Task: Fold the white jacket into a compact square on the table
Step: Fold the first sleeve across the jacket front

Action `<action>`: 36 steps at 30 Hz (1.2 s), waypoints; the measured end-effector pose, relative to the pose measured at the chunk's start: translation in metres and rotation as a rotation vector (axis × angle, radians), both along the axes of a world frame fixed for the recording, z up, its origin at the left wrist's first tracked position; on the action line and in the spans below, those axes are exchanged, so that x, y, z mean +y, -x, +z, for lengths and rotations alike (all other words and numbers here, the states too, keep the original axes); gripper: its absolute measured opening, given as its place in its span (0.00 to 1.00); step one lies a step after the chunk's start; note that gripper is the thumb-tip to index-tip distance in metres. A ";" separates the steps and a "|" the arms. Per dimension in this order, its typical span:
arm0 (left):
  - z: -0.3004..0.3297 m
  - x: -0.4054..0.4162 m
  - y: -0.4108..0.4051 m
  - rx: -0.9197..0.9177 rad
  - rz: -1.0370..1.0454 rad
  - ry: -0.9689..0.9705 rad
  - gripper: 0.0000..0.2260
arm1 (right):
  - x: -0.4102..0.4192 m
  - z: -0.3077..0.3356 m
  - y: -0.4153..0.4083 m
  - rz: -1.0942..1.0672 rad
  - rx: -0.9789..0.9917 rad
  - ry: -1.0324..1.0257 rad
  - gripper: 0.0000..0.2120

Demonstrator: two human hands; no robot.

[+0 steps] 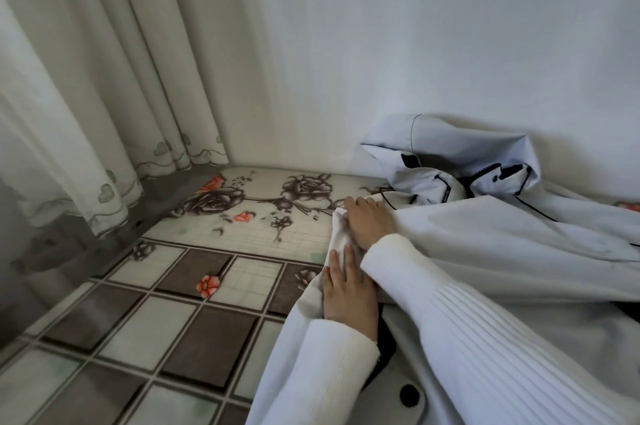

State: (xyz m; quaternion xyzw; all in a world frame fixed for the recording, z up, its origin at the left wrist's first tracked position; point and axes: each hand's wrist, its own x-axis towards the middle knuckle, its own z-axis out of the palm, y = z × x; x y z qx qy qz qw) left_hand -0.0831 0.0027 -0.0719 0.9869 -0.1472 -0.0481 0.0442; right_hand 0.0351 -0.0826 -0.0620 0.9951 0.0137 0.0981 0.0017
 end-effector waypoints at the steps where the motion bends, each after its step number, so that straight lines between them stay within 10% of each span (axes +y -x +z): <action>1: -0.002 0.000 -0.002 0.013 -0.009 -0.025 0.23 | -0.003 -0.003 -0.001 -0.009 -0.003 -0.002 0.15; 31: 0.027 0.000 0.005 0.139 -0.075 -0.255 0.30 | -0.226 0.013 0.161 -0.322 0.089 -0.081 0.26; 36: 0.073 -0.013 -0.022 0.145 0.040 -0.026 0.22 | -0.249 0.025 0.174 -0.386 0.056 -0.028 0.23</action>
